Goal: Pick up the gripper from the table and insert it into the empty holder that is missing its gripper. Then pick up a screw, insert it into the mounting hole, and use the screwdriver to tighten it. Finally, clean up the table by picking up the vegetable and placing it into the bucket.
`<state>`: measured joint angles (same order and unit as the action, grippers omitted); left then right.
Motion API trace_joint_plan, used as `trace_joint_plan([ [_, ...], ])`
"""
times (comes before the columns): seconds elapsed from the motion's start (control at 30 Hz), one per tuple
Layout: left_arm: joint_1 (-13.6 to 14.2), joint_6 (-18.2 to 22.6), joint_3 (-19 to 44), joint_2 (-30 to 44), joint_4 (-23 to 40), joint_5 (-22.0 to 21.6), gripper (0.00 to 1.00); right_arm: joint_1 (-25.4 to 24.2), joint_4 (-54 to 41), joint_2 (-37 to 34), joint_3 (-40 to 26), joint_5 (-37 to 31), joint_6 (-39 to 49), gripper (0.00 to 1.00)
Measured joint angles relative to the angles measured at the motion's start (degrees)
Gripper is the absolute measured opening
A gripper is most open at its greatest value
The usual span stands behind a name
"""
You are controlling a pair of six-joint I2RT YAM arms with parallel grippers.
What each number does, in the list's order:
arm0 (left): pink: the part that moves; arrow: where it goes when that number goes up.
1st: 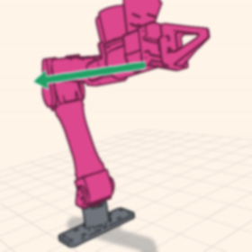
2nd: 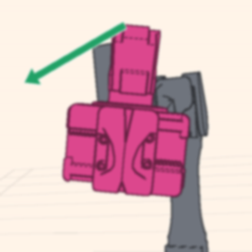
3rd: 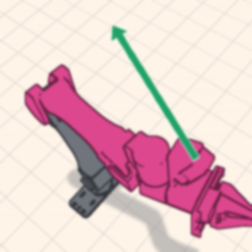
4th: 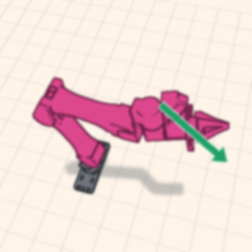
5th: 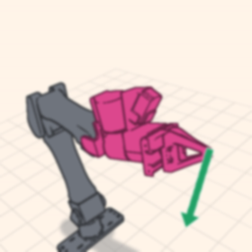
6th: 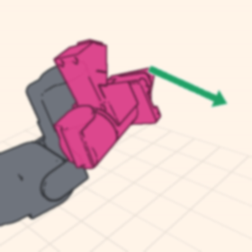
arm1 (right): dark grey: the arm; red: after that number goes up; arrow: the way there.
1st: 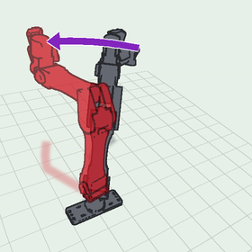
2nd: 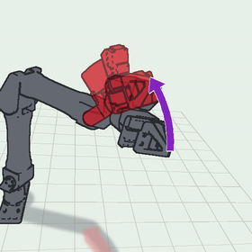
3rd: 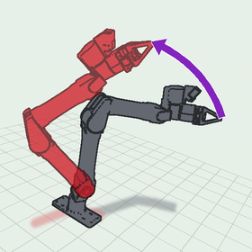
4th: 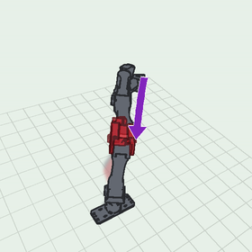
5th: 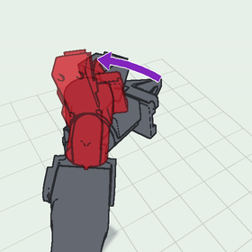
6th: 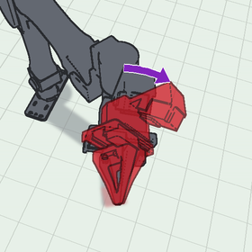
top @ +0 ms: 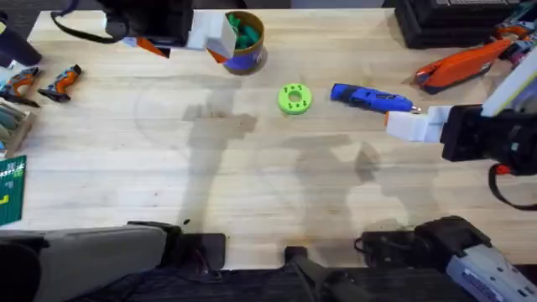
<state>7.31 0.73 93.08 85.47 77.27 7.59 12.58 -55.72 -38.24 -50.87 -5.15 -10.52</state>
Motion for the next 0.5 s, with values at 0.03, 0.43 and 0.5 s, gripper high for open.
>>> trace_joint_plan([
  [0.03,0.2,0.3,-0.6,-0.1,-0.1,-0.3,0.986,0.0,0.0,0.0,0.0,0.0,0.0,0.992],
  [0.43,0.7,0.1,-22.3,-6.6,-6.9,-1.4,0.985,0.0,0.0,0.0,0.0,0.0,0.0,0.991],
  [0.5,0.7,-0.5,-24.8,-8.2,-7.8,-1.4,0.985,0.0,0.0,0.0,0.0,0.0,0.0,0.991],
])
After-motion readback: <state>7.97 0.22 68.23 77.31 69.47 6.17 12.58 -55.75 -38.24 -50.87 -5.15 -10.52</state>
